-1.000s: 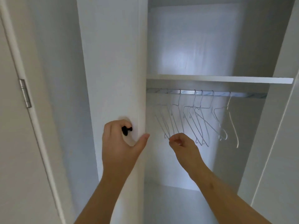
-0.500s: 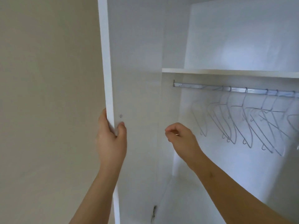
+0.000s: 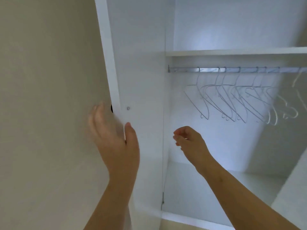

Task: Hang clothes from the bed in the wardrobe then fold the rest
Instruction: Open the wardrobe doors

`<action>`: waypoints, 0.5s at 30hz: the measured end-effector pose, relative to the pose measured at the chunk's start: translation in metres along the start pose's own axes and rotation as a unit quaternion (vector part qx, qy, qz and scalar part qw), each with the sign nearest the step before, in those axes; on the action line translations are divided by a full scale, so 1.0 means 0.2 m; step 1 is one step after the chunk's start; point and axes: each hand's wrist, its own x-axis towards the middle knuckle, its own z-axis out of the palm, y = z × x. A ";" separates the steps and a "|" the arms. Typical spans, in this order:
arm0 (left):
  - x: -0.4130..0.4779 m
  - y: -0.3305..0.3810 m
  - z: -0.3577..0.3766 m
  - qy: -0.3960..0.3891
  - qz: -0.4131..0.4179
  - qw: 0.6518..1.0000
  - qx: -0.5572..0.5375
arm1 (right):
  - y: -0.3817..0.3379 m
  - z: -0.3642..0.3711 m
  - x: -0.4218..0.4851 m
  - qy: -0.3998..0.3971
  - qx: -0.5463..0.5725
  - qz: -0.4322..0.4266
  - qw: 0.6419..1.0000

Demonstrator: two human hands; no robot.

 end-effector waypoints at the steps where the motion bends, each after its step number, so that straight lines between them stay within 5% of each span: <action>1: -0.02 0.04 0.00 0.011 0.035 0.999 0.003 | 0.01 -0.02 -0.03 0.014 -0.004 0.008 1.000; 4: -0.13 0.17 0.03 -0.048 0.097 0.992 -0.067 | 0.02 -0.13 -0.16 0.068 -0.020 0.027 0.997; 6: -0.22 0.28 0.06 -0.150 0.041 0.974 -0.163 | 0.02 -0.24 -0.27 0.112 -0.029 0.043 0.992; 10: -0.48 0.55 0.13 -0.384 -0.073 0.883 -0.260 | 0.01 -0.53 -0.64 0.224 -0.051 0.077 0.970; 15: -0.96 0.92 0.01 -0.538 -0.126 0.765 -0.329 | -0.06 -0.86 -1.33 0.378 -0.077 0.134 0.913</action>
